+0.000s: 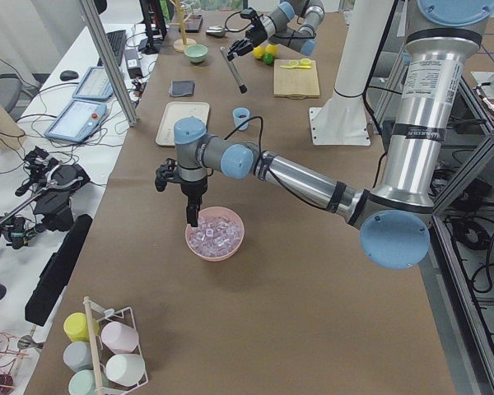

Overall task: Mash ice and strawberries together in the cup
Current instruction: 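Lift the muddler with the right gripper and carry it over the cup, then lower the muddler into the light-blue cup and press down repeatedly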

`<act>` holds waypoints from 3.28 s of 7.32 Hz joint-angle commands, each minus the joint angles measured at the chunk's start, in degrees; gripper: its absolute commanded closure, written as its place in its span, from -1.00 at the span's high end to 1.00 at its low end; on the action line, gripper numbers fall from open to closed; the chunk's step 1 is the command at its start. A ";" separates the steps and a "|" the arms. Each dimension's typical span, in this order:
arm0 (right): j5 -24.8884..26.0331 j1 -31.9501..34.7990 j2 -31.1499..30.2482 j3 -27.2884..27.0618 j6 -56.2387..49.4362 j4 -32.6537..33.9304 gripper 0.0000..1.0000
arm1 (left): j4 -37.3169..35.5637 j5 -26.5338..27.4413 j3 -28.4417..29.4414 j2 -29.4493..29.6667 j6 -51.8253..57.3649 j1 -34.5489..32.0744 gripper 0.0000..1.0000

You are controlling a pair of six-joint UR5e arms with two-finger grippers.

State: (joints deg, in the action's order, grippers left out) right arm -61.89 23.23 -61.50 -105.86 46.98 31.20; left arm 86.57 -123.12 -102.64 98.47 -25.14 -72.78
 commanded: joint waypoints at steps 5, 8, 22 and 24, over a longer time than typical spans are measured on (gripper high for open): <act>8.53 -4.86 3.93 12.43 -4.43 -9.83 -1.00 | 0.35 0.07 -0.89 -2.22 0.00 0.09 0.95; 9.59 -5.56 3.66 14.71 -5.14 -10.02 -1.00 | 0.35 -0.02 -0.81 -2.31 0.00 0.09 0.95; 8.01 -5.83 3.67 11.11 -8.22 -8.96 -1.00 | 0.35 -0.02 -0.89 -2.23 -0.09 0.09 0.95; 8.10 -6.35 3.31 14.53 -7.78 -9.66 -1.00 | 0.35 -0.02 -1.07 -2.31 -0.09 0.00 0.95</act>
State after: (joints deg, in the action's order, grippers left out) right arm -53.81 17.16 -58.13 -93.04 39.04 21.95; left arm 86.93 -123.14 -103.64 96.22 -25.22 -72.75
